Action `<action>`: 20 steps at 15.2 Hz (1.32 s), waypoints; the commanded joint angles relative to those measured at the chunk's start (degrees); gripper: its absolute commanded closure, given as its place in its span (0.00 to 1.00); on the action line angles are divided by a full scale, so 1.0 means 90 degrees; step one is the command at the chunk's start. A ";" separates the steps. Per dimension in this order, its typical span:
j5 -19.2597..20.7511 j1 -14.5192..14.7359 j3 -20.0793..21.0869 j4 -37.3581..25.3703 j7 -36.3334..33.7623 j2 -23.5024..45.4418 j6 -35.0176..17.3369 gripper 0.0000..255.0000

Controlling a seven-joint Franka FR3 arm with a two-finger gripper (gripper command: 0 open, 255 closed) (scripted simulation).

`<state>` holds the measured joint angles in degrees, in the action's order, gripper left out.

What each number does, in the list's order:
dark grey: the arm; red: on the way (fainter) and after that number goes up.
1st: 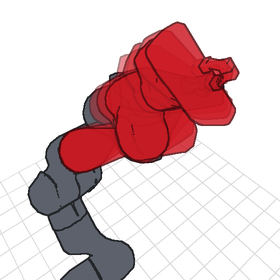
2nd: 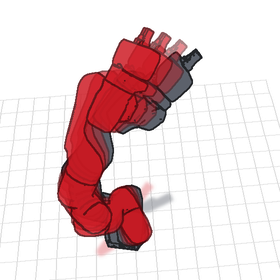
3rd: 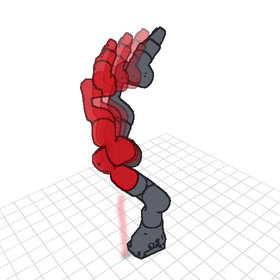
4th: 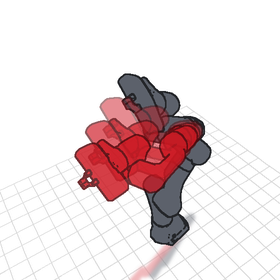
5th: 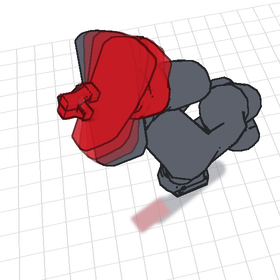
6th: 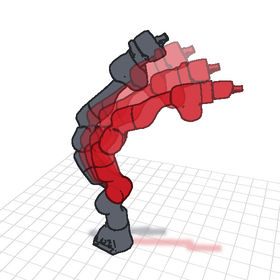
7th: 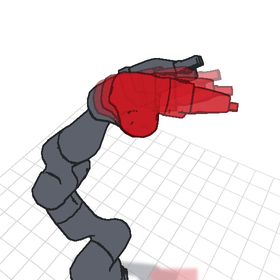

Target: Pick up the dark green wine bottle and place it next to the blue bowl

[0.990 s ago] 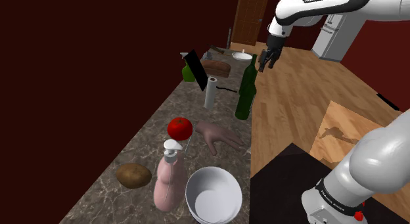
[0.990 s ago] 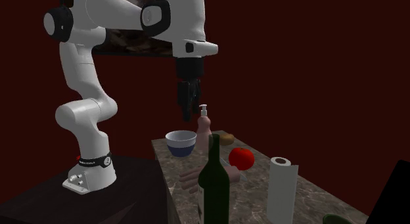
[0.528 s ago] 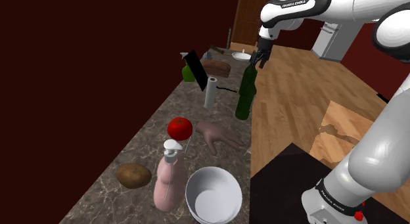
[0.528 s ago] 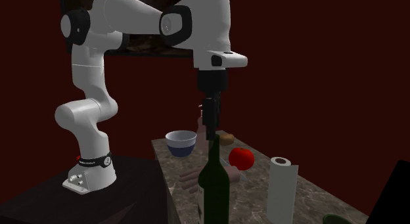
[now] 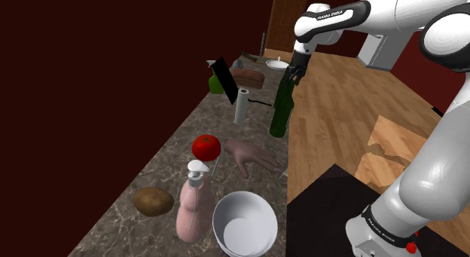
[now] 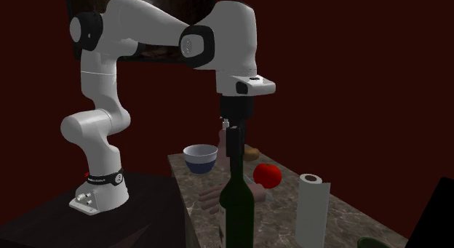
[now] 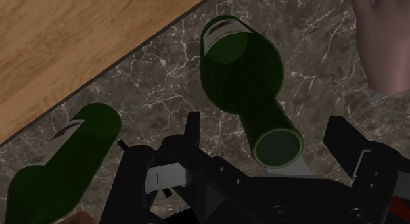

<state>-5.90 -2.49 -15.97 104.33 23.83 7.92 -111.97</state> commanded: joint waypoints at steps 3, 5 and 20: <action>-0.0003 0.0004 0.0003 0.0024 -0.0004 0.0004 -0.0032 0.00; -0.0003 0.0004 0.0003 0.0024 -0.0004 0.0004 -0.0032 0.00; 0.0028 0.0004 -0.0002 -0.0238 -0.0038 -0.0062 0.0292 1.00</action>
<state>-5.72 -2.45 -15.97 102.71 23.55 7.54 -110.03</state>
